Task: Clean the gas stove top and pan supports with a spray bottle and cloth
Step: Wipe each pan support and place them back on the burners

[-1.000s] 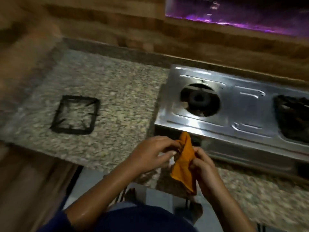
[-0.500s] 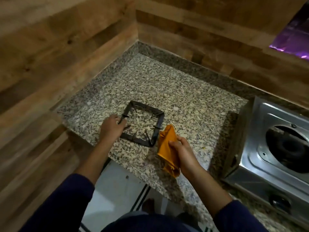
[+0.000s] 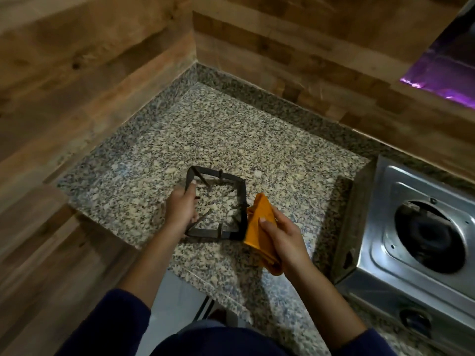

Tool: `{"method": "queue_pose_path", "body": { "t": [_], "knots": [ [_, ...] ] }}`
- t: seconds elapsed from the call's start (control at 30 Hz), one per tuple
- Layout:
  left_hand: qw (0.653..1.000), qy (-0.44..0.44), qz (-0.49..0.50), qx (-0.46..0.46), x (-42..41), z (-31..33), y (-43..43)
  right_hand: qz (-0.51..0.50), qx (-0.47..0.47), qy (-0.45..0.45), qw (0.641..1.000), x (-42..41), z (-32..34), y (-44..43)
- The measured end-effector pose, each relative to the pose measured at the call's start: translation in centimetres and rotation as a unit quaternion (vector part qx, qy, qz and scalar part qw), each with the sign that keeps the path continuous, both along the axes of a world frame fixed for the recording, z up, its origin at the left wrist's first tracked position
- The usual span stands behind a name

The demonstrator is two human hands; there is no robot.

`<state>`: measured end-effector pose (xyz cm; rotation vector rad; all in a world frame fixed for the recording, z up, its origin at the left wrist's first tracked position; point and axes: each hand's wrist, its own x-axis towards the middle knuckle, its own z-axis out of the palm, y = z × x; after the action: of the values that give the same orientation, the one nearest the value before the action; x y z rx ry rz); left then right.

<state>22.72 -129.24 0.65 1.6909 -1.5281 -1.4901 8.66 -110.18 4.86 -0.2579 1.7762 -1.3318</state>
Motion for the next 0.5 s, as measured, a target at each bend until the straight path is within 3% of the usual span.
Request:
{"method": "queue_pose_path", "body": {
  "t": [0.07, 0.17, 0.3, 0.4, 0.5],
  "knots": [
    [0.999, 0.042, 0.033, -0.009, -1.5, 1.1, 1.9, 0.016, -0.026, 0.050, 0.998, -0.1, 0.7, 0.4],
    [0.994, 0.087, 0.063, -0.025, -4.3, 3.6, 4.5, 0.040, -0.076, 0.194, 0.977, 0.5, 1.7, 0.5],
    [0.976, 0.179, 0.122, -0.028, -7.8, 8.3, 6.7, 0.092, -0.093, 0.426, 0.895, 3.6, 2.6, 1.0],
    [0.958, 0.250, 0.134, -0.048, -9.2, 11.3, 8.5, 0.126, -0.119, 0.465, 0.868, 2.9, 3.9, 3.1],
    [0.937, 0.310, 0.158, -0.004, -9.3, 12.9, 9.7, 0.151, -0.139, 0.501, 0.841, 0.3, 5.1, 6.6]
  ]
}}
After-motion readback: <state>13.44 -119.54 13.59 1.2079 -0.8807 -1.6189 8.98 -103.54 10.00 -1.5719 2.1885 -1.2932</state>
